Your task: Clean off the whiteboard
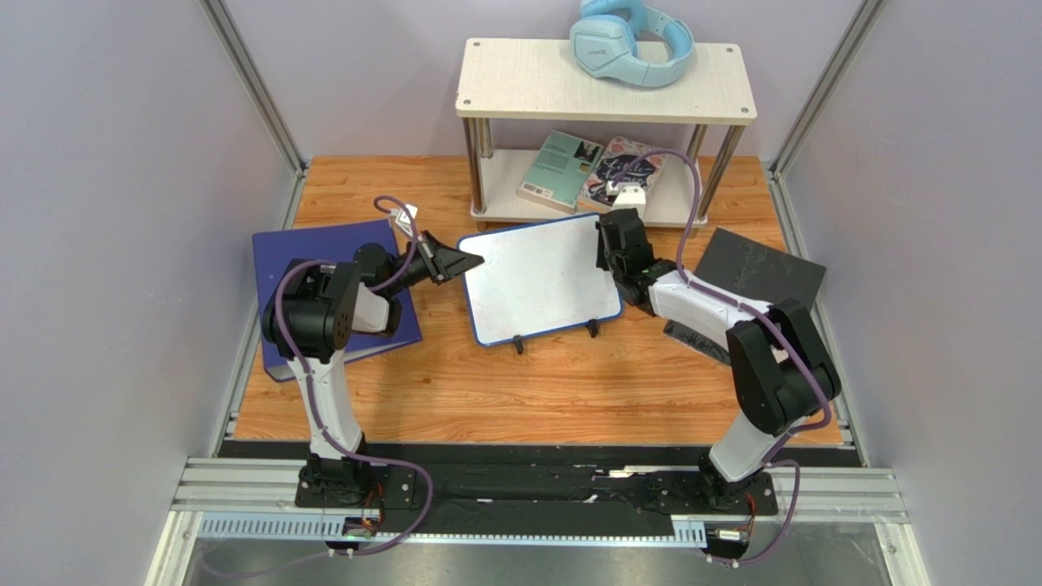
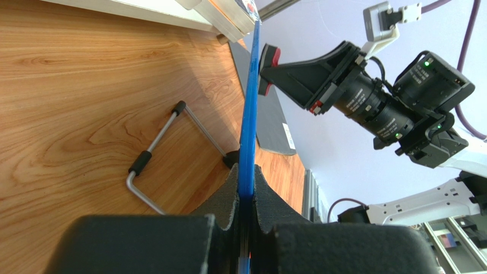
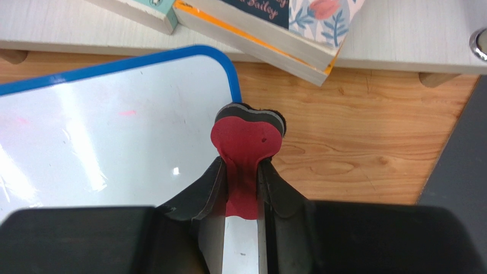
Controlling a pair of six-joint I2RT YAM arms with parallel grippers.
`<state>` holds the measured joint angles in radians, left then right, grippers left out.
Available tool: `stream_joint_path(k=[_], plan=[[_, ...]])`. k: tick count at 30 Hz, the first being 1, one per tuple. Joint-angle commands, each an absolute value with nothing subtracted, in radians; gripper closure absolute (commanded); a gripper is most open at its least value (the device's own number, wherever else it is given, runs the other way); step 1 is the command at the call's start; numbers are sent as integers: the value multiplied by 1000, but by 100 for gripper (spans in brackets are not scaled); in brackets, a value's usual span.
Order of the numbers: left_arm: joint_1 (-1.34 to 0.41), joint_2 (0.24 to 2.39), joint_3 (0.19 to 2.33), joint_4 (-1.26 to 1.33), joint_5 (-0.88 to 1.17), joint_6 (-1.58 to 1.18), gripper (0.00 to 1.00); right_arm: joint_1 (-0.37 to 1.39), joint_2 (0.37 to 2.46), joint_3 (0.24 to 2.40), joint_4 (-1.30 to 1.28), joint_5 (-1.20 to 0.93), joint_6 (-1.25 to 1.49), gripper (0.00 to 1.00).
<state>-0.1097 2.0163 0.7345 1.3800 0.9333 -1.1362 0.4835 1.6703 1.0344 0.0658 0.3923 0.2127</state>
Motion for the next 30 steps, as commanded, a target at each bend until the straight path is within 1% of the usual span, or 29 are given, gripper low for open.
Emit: stream_joint_path(k=[1,5,12,19,24,29,30], plan=[[-130,2033,730,1528,1003,-1103,100,489,1637,953,3,356,262,100],[-130,2031,732,1528,1003,-1103,100,489,1574,871,5,348,291,100],[-130,2014,730,1528,1012,-1101,100,505,1445,767,-86,293,359,100],[-138,2011,752,1528,1035,-1118,100,600,1479,769,-130,327,408,100],[-138,1979,762,1529,1069,-1135,100,611,1398,761,-212,383,459,100],[-138,1976,755,1529,1103,-1141,100,611,1312,741,-297,350,471,100],[-138,1976,749,1529,1094,-1137,100,611,1281,736,-307,328,480,95]])
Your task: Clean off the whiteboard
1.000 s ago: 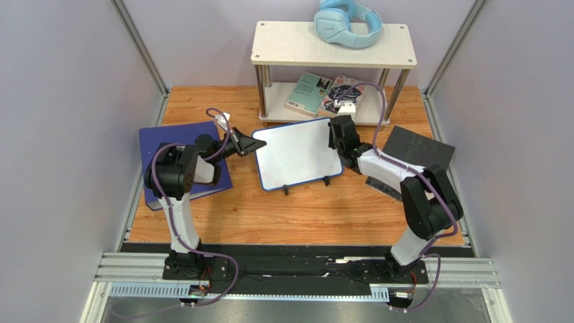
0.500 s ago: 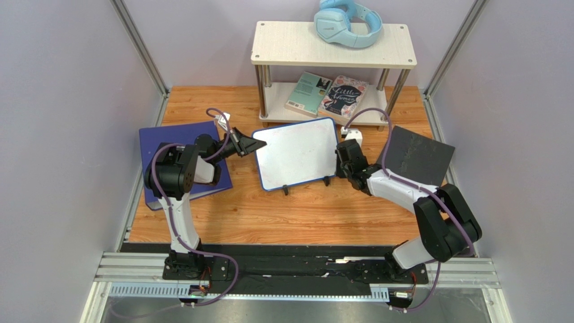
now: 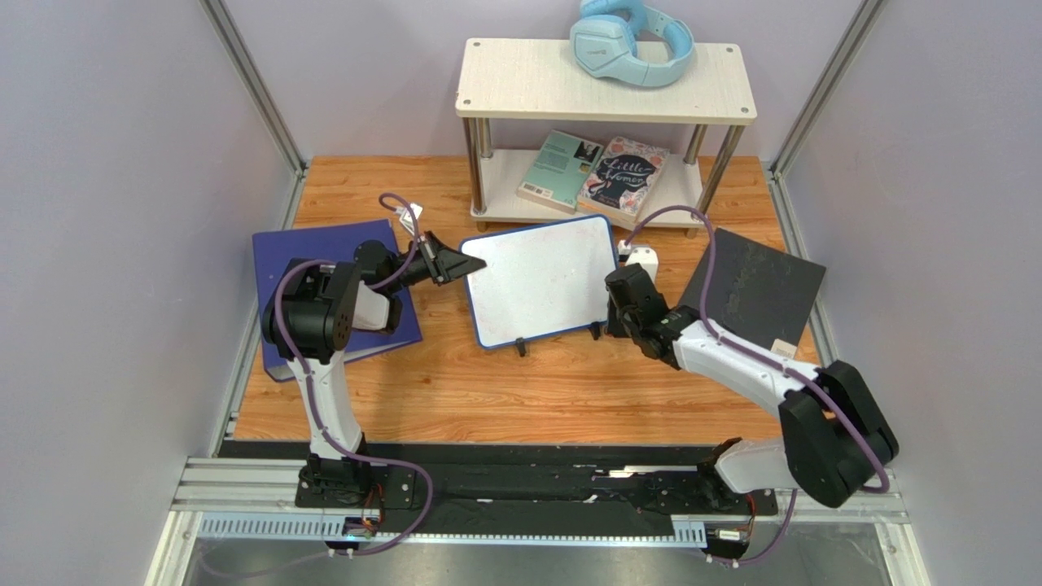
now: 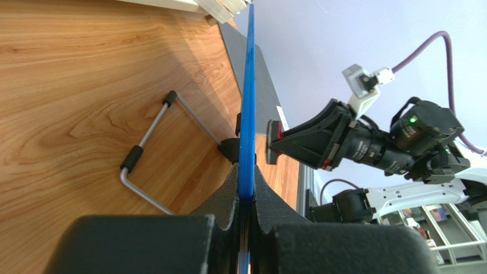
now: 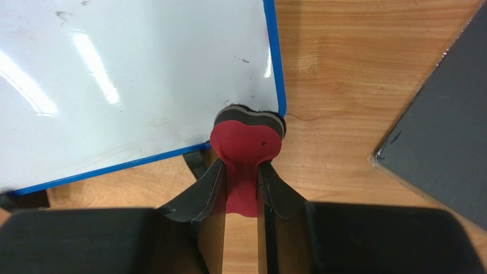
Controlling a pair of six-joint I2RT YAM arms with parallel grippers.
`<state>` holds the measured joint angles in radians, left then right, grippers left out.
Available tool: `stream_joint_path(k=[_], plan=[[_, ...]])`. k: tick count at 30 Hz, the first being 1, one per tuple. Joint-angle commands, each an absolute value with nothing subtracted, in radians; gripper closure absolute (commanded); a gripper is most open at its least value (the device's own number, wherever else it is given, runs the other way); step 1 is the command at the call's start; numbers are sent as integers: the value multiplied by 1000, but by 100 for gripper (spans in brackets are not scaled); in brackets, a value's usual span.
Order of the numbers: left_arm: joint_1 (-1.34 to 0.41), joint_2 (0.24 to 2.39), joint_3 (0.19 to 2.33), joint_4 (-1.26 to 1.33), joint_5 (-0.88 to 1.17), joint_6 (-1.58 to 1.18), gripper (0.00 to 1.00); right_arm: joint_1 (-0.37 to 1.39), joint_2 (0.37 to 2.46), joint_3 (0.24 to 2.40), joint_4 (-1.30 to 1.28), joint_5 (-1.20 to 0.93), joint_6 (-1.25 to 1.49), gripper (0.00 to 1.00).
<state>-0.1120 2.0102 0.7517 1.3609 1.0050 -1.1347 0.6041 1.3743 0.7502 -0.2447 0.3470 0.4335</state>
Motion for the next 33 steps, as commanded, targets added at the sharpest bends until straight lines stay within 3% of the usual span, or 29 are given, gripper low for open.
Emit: stream_joint_path(k=[1,6,17,22,28,29,33], plan=[[-138,1974,746,1529,1094,-1137,100,611,1269,730,-322,313,480,91],[-138,1951,727,1528,1080,-1121,96,629,1203,693,-376,275,512,66],[-138,1896,703,1493,1072,-1066,81,643,1095,612,-462,236,557,26],[-137,1838,683,1378,1034,-976,68,641,1068,614,-469,236,551,25],[-138,1599,660,982,927,-697,51,660,1118,669,-431,222,494,25],[-138,1567,664,856,887,-658,30,670,1130,686,-423,210,488,26],[-137,1424,693,567,793,-479,17,722,1215,733,-371,206,466,29]])
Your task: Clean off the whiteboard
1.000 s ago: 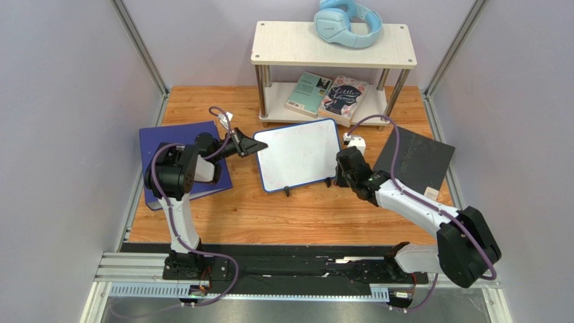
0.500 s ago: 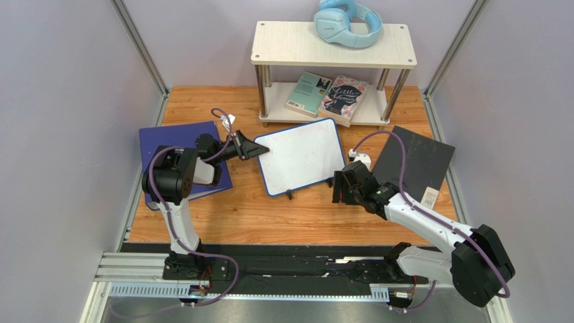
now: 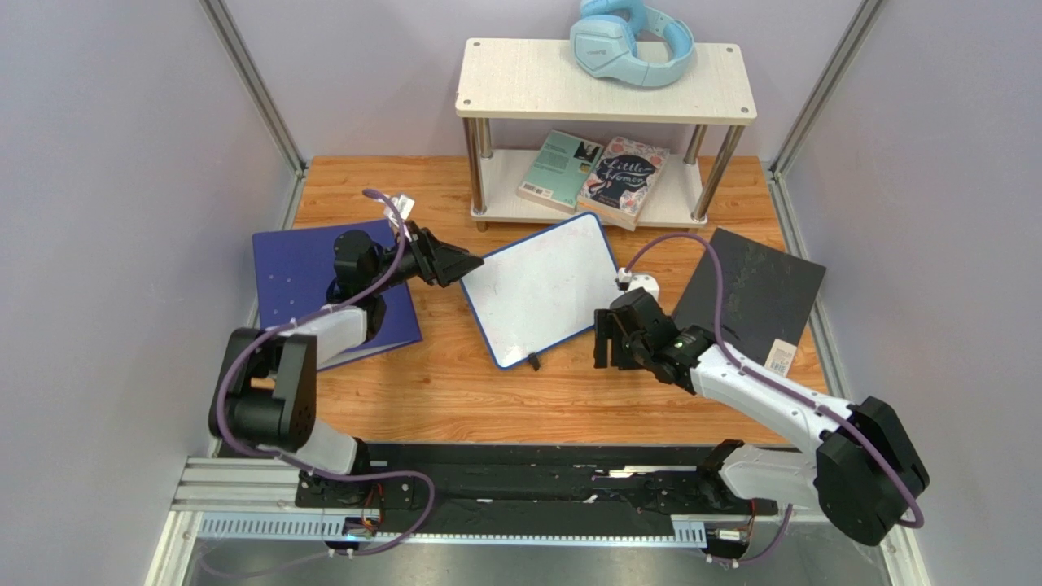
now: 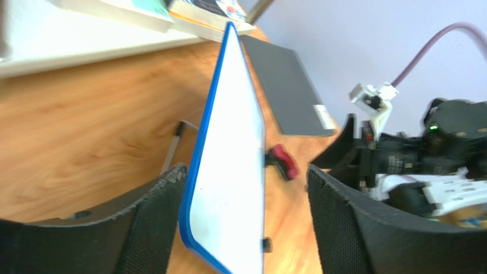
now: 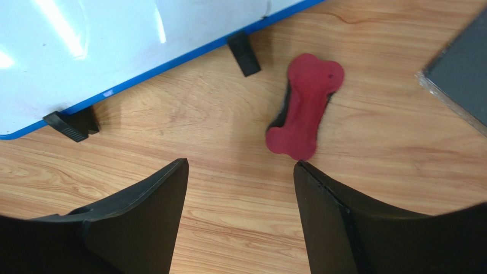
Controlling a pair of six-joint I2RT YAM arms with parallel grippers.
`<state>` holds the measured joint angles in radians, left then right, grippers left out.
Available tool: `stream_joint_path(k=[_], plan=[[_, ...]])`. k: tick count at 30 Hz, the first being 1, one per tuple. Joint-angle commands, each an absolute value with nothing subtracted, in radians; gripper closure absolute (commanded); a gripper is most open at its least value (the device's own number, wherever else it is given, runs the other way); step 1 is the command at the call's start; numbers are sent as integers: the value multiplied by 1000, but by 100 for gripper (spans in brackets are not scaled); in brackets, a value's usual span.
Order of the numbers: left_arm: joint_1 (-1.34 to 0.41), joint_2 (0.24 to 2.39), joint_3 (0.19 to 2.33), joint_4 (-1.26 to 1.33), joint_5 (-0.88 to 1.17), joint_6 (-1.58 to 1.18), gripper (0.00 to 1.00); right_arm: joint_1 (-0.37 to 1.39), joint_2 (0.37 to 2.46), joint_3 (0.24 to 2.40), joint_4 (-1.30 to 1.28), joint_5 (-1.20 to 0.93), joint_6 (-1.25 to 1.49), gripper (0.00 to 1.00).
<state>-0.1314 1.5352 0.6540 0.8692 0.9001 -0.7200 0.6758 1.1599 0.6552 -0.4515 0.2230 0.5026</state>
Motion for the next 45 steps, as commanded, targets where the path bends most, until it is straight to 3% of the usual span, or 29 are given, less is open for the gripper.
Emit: stream_joint_path(k=[1,3,4,5,7,11,21,27,33,34,37,38,39,40,42,43,45], plan=[[-137,1381,709,519,775,-432,15,736,1268,747,-365,209,457,31],[-137,1347,719,411,726,-402,11,773,1324,793,-348,203,445,46],[-137,1312,729,381,709,-378,4,787,1394,814,-345,204,437,60],[-138,1293,733,324,674,-370,1,808,1425,833,-342,195,431,89],[-138,1238,752,267,637,-347,1,831,1500,906,-354,189,413,100],[-137,1151,782,112,563,-316,1,893,1687,1032,-394,184,362,100],[-137,1048,933,-184,359,-296,1,994,1861,1270,-451,166,325,100],[-137,1040,959,-241,331,-298,1,1000,1897,1397,-474,120,307,100],[-137,1022,968,-291,344,-284,1,999,1821,1362,-506,110,327,100],[-137,1016,971,-293,359,-273,1,999,1790,1321,-508,107,330,99],[-137,1014,999,-350,371,-270,1,999,1665,1263,-531,127,344,81],[-137,1011,1003,-357,380,-275,1,1000,1634,1235,-544,152,348,64],[-138,1008,1014,-367,387,-279,1,999,1561,1220,-567,166,347,54],[-137,1000,1017,-376,393,-284,1,1000,1528,1209,-578,178,347,36],[-137,979,1022,-379,417,-294,1,999,1417,1181,-604,228,333,22],[-137,968,1022,-376,423,-298,1,997,1376,1172,-610,248,319,10],[-137,937,1006,-354,448,-307,1,993,1266,1154,-629,330,287,2]])
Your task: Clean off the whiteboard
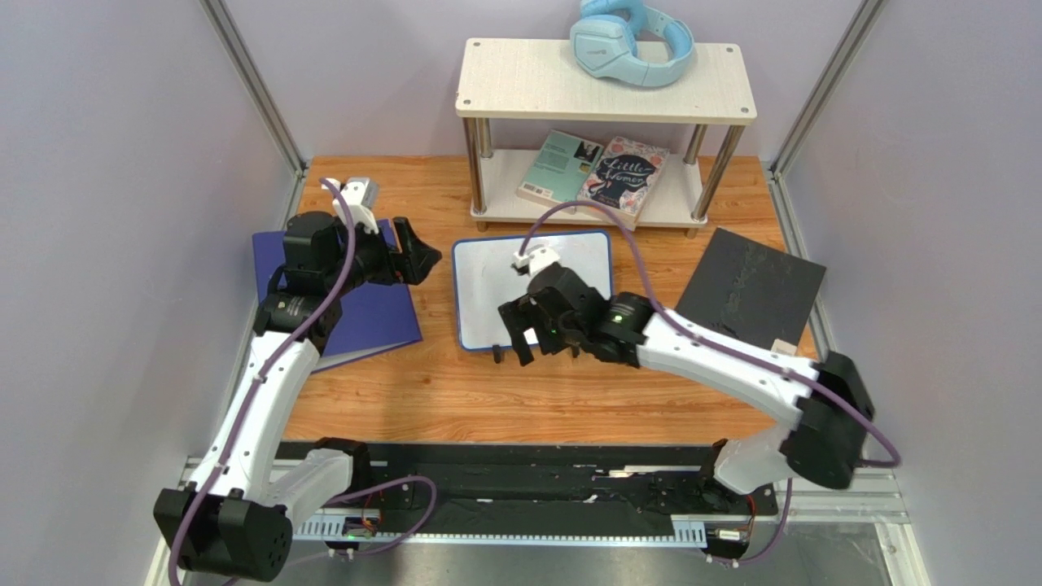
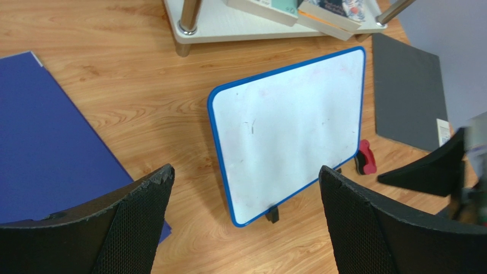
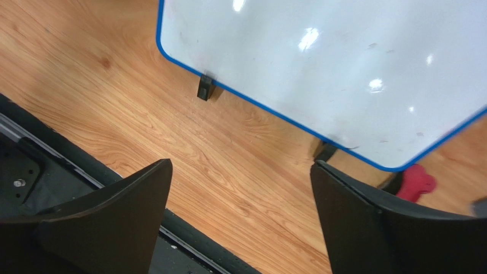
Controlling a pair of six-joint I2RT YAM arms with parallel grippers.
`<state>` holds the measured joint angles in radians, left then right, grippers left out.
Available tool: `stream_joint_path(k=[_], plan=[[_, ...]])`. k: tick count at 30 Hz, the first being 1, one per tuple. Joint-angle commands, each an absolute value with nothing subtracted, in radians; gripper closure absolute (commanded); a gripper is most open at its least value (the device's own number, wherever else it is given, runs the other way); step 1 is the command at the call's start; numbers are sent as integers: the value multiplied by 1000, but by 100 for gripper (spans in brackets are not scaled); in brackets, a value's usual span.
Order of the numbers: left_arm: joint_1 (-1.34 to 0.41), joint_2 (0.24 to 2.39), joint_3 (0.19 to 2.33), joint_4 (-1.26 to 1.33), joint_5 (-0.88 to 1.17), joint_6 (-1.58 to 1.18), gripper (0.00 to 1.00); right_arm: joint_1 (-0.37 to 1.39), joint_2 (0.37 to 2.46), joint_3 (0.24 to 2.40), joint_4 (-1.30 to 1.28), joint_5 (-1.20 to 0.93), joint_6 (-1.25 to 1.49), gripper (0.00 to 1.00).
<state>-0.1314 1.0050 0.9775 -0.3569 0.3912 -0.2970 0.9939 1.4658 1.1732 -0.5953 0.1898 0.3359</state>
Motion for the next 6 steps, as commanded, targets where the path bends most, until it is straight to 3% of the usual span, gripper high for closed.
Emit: stream_joint_path(k=[1,6], plan=[[-138,931,1002,-338,456,-311,1,989,1234,1147,-630,351,273,0],[-137,902,962,-267,566,-333,1,911,1057,1103,-632,387,218,0]])
